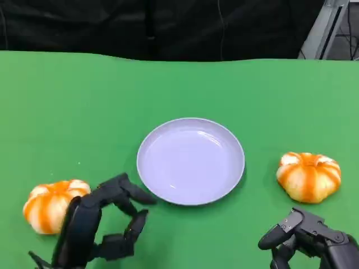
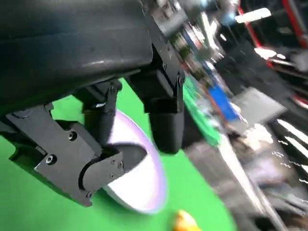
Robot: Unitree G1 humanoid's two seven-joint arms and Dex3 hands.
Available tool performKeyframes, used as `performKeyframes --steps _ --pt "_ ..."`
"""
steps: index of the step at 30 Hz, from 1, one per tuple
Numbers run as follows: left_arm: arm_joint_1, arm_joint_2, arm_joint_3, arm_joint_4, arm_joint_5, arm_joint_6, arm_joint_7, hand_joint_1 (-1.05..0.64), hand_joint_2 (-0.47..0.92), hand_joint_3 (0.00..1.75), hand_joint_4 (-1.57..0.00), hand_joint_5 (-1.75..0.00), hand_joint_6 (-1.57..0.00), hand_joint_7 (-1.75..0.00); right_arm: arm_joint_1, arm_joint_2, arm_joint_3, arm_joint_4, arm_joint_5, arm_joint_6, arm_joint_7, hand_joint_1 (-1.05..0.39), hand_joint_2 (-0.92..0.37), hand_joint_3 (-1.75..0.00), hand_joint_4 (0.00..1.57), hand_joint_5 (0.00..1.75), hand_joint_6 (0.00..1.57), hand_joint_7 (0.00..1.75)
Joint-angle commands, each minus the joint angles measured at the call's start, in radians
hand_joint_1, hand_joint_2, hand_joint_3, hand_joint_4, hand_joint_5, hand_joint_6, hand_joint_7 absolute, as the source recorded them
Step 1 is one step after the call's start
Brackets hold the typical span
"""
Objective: Grasp the bread from the table and place it into the plate.
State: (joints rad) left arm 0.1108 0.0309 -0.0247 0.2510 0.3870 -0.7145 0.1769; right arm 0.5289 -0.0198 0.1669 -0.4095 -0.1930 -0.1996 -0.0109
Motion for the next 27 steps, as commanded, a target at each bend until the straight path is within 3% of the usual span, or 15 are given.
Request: performKeyframes --steps 1,3,7,8,9,10,13,17,19,27 --pt "-0.014 0.058 0.012 -0.035 0.148 0.071 0.096 -0.33 0.9 0.19 -0.3 -0.74 -0.6 -0.11 0.004 -0.001 -0.002 -0.002 -0.003 -0.009 -0.012 0.0 -0.48 -1.16 0.66 1.62 0.75 1.28" --pt "-0.018 0.089 0.008 -0.048 0.217 0.11 0.125 -0.44 0.92 0.13 -0.13 -0.67 -0.48 -0.03 0.005 0.0 0.001 -0.004 -0.015 -0.009 -0.018 0.0 -0.47 -1.19 0.67 1.61 0.75 1.28" --pt "-0.017 0.104 -0.013 -0.055 0.228 0.133 0.151 -0.47 0.92 0.11 -0.08 -0.66 -0.45 -0.01 0.005 -0.001 0.002 -0.004 -0.018 -0.009 -0.021 0.0 -0.46 -1.21 0.67 1.61 0.75 1.28" --pt "-0.014 0.125 -0.015 -0.089 0.3 0.218 0.138 -0.47 0.92 0.11 -0.08 -0.66 -0.45 -0.01 0.007 0.001 0.005 -0.007 -0.019 -0.007 -0.022 0.0 -0.46 -1.21 0.67 1.61 0.75 1.28" --pt "-0.011 0.141 -0.018 -0.117 0.354 0.286 0.129 -0.51 0.92 0.12 -0.03 -0.44 -0.3 -0.02 0.009 0.002 0.008 -0.01 -0.02 -0.006 -0.022 0.01 -0.46 -1.21 0.66 1.61 0.75 1.28" --pt "-0.008 0.152 -0.022 -0.14 0.392 0.337 0.122 -0.53 0.92 0.12 -0.02 -0.35 -0.25 -0.02 0.01 0.003 0.01 -0.012 -0.021 -0.005 -0.023 0.01 -0.47 -1.2 0.66 1.61 0.74 1.28" --pt "-0.002 0.168 -0.045 -0.189 0.465 0.461 0.11 -0.54 0.92 0.11 0.0 -0.22 -0.2 -0.02 0.013 0.008 0.014 -0.016 -0.019 -0.002 -0.024 0.02 -0.48 -1.2 0.66 1.62 0.74 1.28" --pt "-0.006 0.195 -0.077 -0.219 0.502 0.569 0.076 -0.54 0.92 0.11 0.0 -0.19 -0.2 -0.02 0.013 0.009 0.017 -0.016 -0.02 -0.003 -0.024 0.02 -0.48 -1.19 0.65 1.63 0.73 1.29" --pt "-0.02 0.22 -0.093 -0.23 0.56 0.667 0.017 -0.58 0.92 0.13 0.0 -0.04 -0.11 -0.02 0.013 0.011 0.023 -0.015 -0.021 -0.003 -0.024 0.02 -0.49 -1.19 0.65 1.63 0.73 1.29" --pt "-0.044 0.258 -0.146 -0.254 0.601 0.815 -0.044 -0.62 0.92 0.13 0.0 0.0 -0.06 -0.01 0.01 0.014 0.032 -0.015 -0.023 0.004 -0.027 0.0 -0.5 -1.17 0.63 1.66 0.71 1.31"
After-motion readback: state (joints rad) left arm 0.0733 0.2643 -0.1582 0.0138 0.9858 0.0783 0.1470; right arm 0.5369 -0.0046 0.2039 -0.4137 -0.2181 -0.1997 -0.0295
